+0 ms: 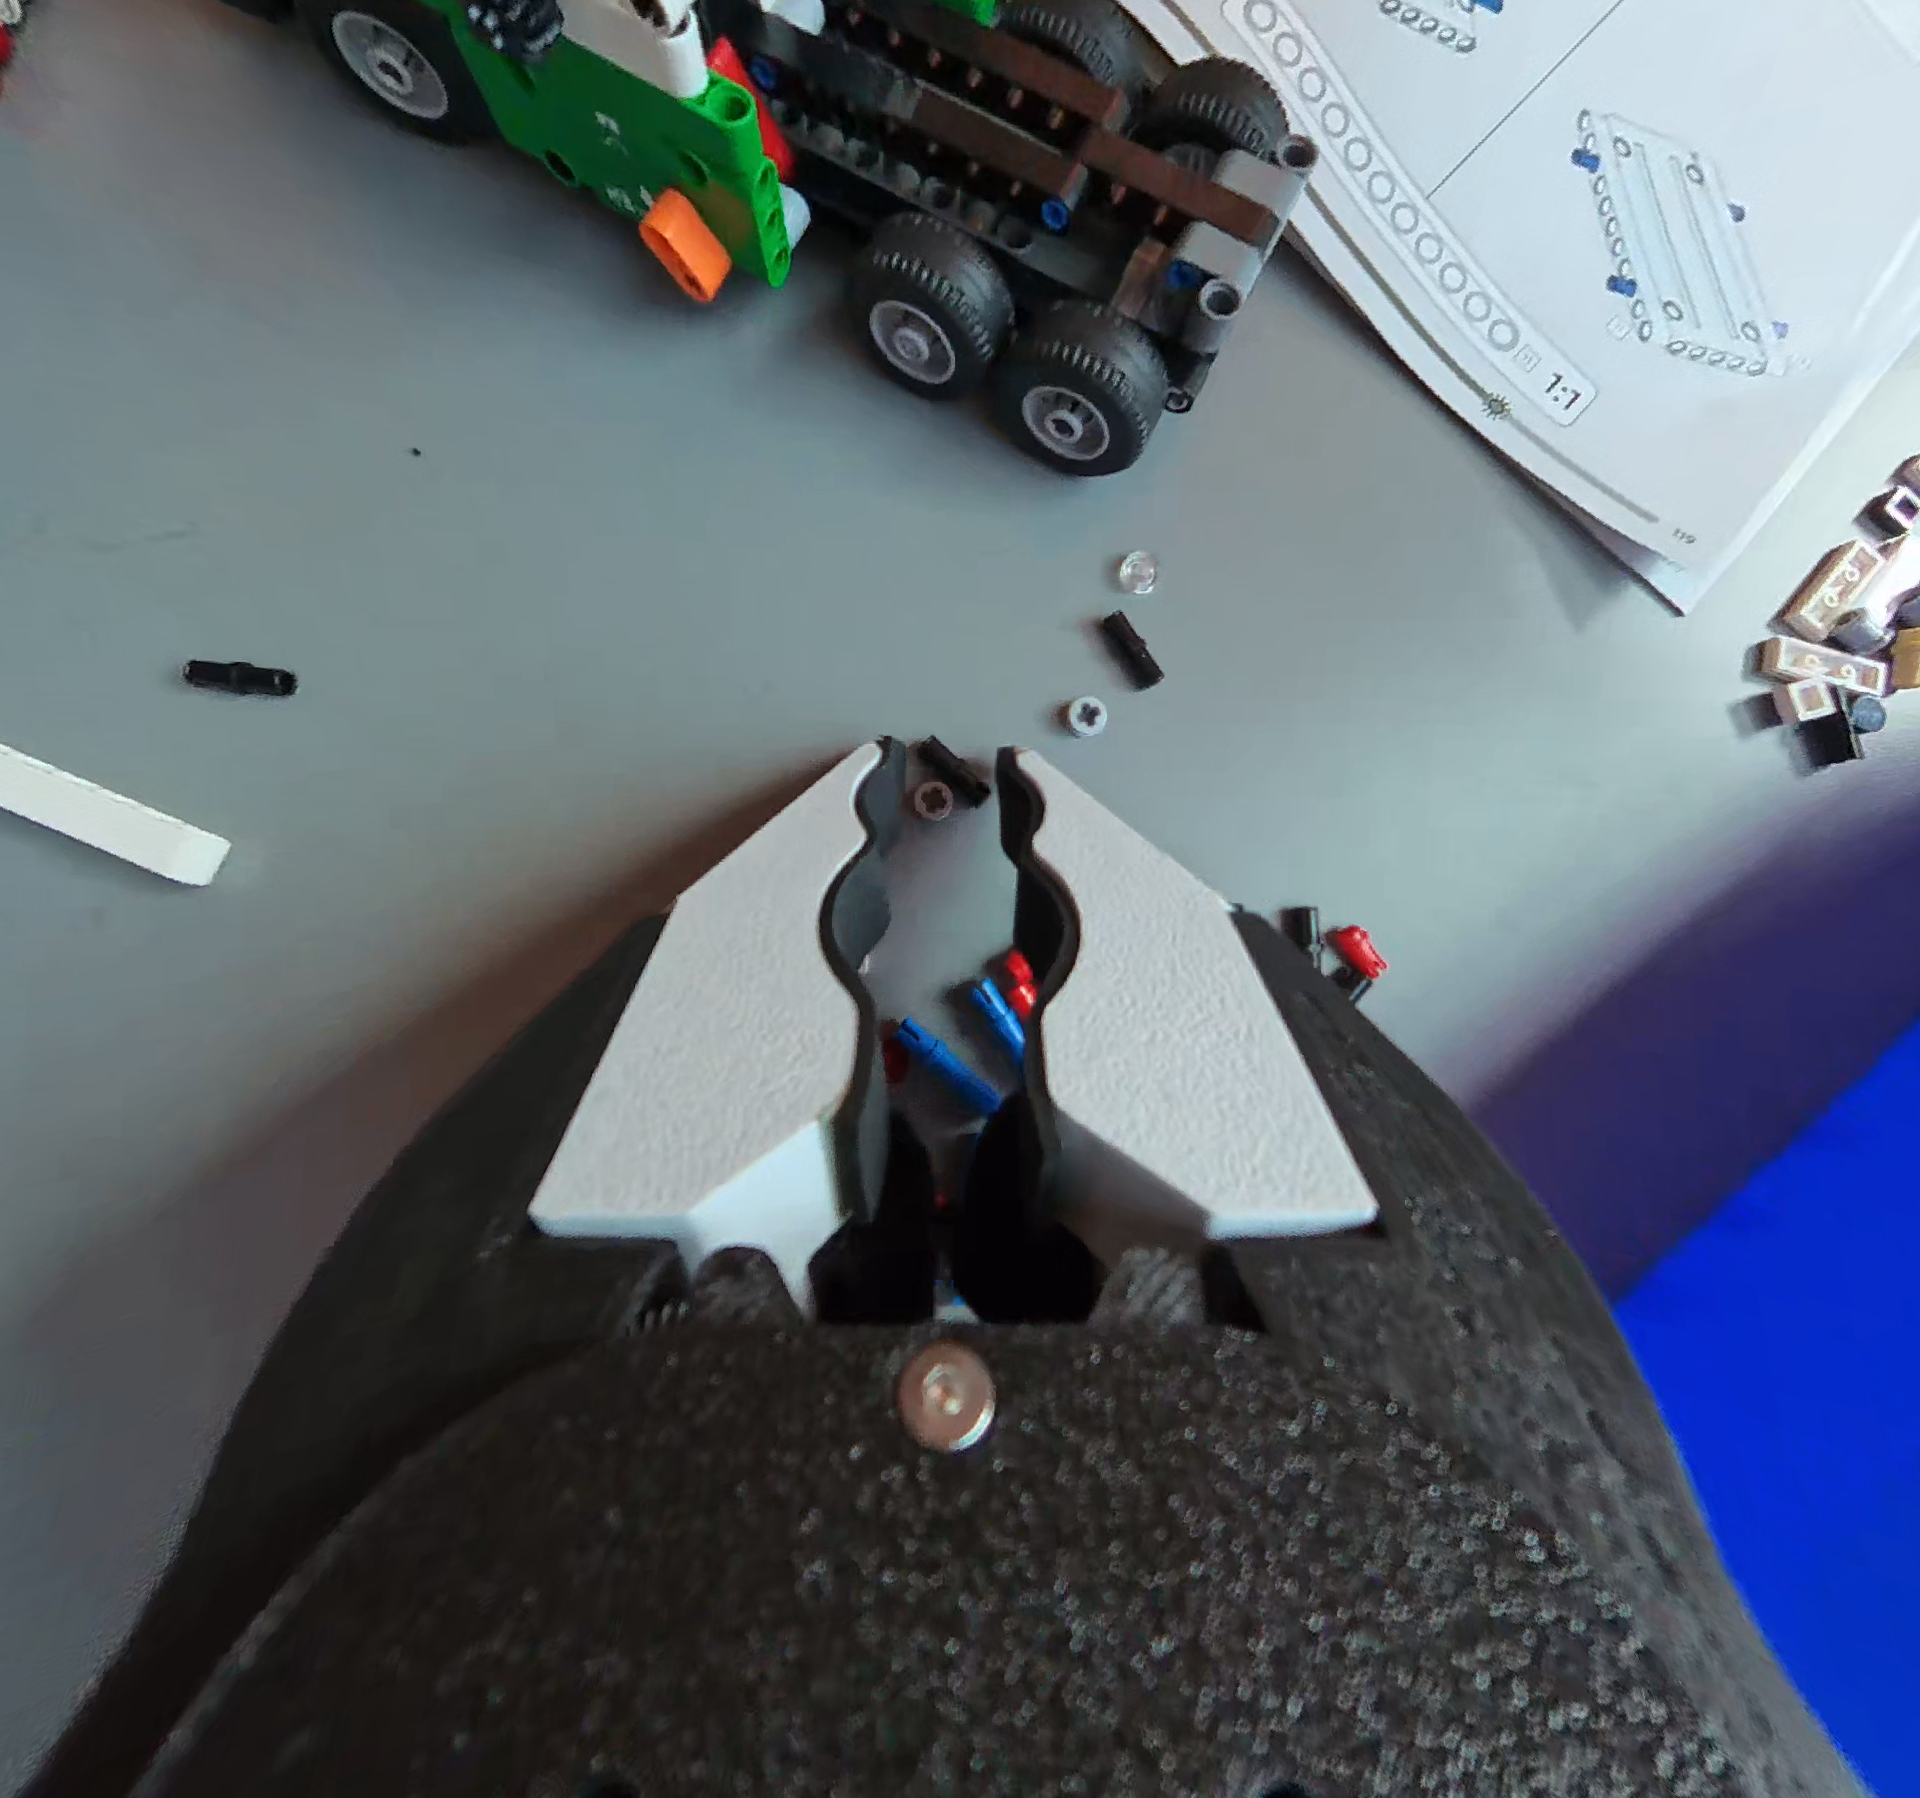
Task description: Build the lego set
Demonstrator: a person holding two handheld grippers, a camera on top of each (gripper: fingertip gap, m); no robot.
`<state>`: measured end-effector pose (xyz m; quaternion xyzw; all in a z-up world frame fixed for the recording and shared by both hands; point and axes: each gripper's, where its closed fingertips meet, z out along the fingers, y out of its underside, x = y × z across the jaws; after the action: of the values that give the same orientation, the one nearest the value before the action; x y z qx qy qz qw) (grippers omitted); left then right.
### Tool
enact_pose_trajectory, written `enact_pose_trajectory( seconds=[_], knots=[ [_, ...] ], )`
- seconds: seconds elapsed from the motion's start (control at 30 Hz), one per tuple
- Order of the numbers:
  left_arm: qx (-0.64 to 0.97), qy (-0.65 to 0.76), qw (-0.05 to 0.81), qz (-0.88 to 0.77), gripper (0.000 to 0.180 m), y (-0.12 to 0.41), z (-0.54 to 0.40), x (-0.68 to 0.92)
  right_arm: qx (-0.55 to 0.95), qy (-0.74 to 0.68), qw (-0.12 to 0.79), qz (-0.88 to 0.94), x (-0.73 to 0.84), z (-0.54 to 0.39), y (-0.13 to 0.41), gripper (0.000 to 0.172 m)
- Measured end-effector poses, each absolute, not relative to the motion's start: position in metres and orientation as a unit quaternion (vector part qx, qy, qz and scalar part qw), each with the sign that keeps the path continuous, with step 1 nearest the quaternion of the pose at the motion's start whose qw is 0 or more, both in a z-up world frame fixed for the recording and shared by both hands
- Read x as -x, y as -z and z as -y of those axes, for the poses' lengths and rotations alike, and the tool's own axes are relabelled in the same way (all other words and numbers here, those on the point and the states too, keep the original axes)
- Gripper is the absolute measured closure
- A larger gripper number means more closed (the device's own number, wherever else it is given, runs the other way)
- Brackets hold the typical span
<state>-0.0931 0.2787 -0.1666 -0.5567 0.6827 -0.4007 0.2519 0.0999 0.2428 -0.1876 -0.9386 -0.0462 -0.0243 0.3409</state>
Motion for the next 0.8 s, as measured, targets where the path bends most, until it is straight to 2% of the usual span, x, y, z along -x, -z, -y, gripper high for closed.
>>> enact_pose_trajectory(
  seconds=[0.07,0.23,0.33,0.4,0.67,0.7,0.73,0.8],
  knots=[
    [0.556,0.398,0.254,-0.684,0.158,0.167,-0.279,0.093,0.939,0.022,0.34,0.049,-0.098,-0.243,0.189,0.165],
    [0.554,0.401,0.253,-0.684,0.159,0.166,-0.277,0.093,0.929,0.014,0.364,0.072,-0.087,-0.247,0.179,0.168],
    [0.553,0.403,0.253,-0.684,0.159,0.165,-0.276,0.092,0.897,-0.087,0.407,0.148,-0.028,-0.251,0.155,0.169],
    [0.553,0.403,0.252,-0.684,0.159,0.165,-0.276,0.092,0.896,-0.155,0.368,0.194,0.011,-0.24,0.163,0.169],
    [0.55,0.405,0.252,-0.685,0.159,0.165,-0.275,0.093,0.911,-0.149,0.328,0.199,0.02,-0.238,0.189,0.168],
    [0.55,0.405,0.251,-0.686,0.159,0.165,-0.275,0.092,0.911,-0.146,0.328,0.201,0.018,-0.238,0.188,0.161],
    [0.55,0.405,0.251,-0.686,0.159,0.165,-0.275,0.093,0.907,-0.144,0.34,0.2,0.014,-0.239,0.182,0.153],
    [0.55,0.406,0.253,-0.685,0.159,0.165,-0.276,0.092,0.895,-0.132,0.393,0.168,-0.004,-0.25,0.159,0.154]
  ],
)
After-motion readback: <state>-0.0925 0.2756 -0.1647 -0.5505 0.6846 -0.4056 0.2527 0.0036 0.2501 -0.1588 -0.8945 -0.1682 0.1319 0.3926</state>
